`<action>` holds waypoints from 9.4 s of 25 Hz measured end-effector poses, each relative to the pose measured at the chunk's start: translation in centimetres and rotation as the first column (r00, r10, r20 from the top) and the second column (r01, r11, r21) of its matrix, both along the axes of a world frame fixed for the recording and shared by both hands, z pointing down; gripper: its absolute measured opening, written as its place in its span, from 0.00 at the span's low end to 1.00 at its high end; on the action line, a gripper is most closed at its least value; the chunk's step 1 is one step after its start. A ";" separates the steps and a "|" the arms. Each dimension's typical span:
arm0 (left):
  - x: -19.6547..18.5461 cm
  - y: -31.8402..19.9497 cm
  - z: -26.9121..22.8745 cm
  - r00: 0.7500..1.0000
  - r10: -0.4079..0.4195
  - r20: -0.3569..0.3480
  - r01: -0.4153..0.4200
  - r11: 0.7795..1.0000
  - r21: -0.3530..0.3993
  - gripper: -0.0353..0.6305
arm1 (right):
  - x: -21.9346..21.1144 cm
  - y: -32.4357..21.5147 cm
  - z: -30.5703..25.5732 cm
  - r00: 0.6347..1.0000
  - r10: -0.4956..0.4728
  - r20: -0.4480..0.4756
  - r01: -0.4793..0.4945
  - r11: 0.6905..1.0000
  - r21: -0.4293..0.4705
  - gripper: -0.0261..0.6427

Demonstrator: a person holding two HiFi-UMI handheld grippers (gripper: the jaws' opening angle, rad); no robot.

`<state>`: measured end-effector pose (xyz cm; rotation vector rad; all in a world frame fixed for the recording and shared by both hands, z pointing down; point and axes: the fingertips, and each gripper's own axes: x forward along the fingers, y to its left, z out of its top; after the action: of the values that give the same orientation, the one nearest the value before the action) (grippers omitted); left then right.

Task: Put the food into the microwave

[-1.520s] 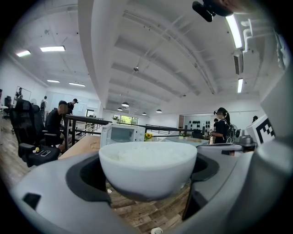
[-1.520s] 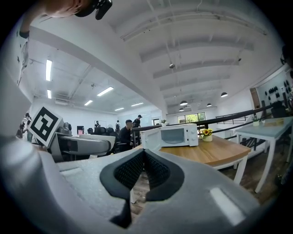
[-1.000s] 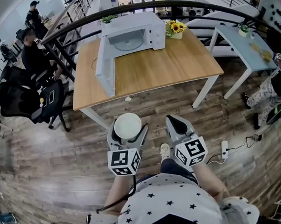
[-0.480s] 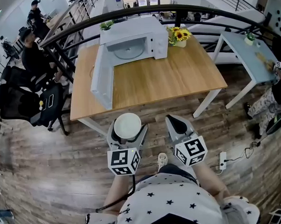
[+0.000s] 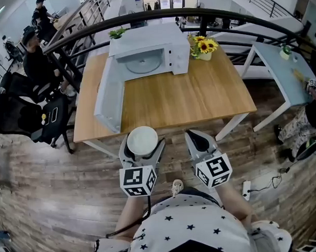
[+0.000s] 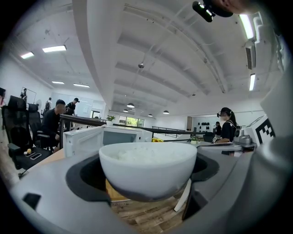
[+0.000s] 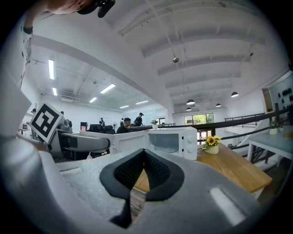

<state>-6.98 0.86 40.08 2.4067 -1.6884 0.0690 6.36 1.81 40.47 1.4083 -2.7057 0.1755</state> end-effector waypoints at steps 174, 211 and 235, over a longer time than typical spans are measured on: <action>-0.8 -42.5 12.4 0.992 -0.066 0.104 0.090 0.966 -0.243 0.80 | -1.7 -34.3 6.7 0.996 -0.079 -0.043 0.071 0.983 -0.169 0.05; 5.5 -9.1 3.9 0.983 -0.172 0.059 0.176 0.981 -0.077 0.06 | 4.7 -8.4 2.5 0.993 -0.114 0.008 0.114 0.993 -0.013 0.05; 6.2 -7.6 3.4 0.989 -0.143 0.049 0.146 0.986 -0.076 0.06 | 4.7 -6.9 2.7 0.991 -0.137 -0.009 0.137 0.990 -0.030 0.05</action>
<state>-0.82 -6.73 43.52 2.2348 -1.8374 0.1641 11.02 -5.11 43.20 1.2071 -2.7665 0.1958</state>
